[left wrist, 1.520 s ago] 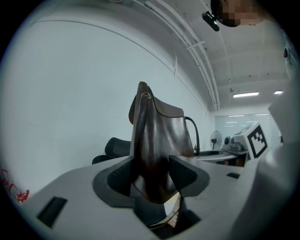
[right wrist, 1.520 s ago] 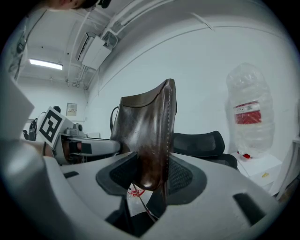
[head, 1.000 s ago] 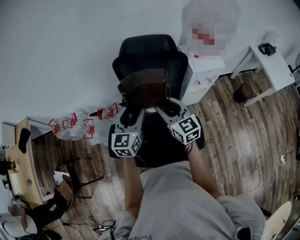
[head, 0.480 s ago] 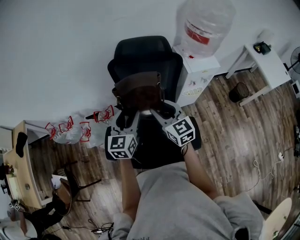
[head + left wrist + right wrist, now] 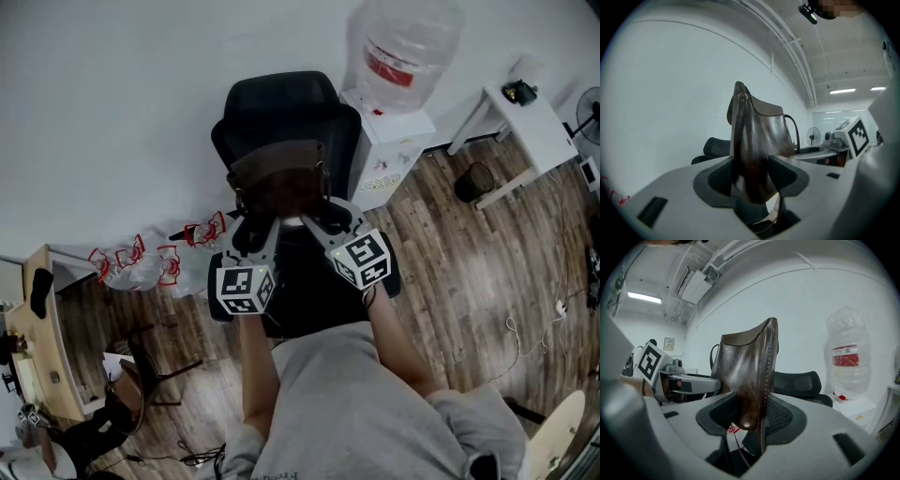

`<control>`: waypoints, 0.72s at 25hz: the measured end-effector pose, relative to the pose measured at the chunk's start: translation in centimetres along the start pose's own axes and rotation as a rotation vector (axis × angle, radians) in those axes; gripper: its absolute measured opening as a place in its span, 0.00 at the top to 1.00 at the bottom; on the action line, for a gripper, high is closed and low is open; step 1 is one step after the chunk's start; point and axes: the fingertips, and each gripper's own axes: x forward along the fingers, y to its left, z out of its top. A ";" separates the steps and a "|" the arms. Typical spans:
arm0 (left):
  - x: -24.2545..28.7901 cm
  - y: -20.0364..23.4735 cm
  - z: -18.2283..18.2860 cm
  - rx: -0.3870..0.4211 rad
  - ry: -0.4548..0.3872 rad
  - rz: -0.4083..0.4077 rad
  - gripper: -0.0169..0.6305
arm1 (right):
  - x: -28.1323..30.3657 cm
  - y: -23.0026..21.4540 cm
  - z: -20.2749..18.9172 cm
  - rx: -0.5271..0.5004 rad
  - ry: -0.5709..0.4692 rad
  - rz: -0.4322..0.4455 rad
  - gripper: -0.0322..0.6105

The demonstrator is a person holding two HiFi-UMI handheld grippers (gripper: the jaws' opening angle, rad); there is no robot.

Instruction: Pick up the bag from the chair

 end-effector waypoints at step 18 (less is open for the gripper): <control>-0.3 0.0 -0.6 0.025 0.023 -0.001 0.65 | 0.0 0.4 -0.8 -0.005 0.030 -0.043 0.65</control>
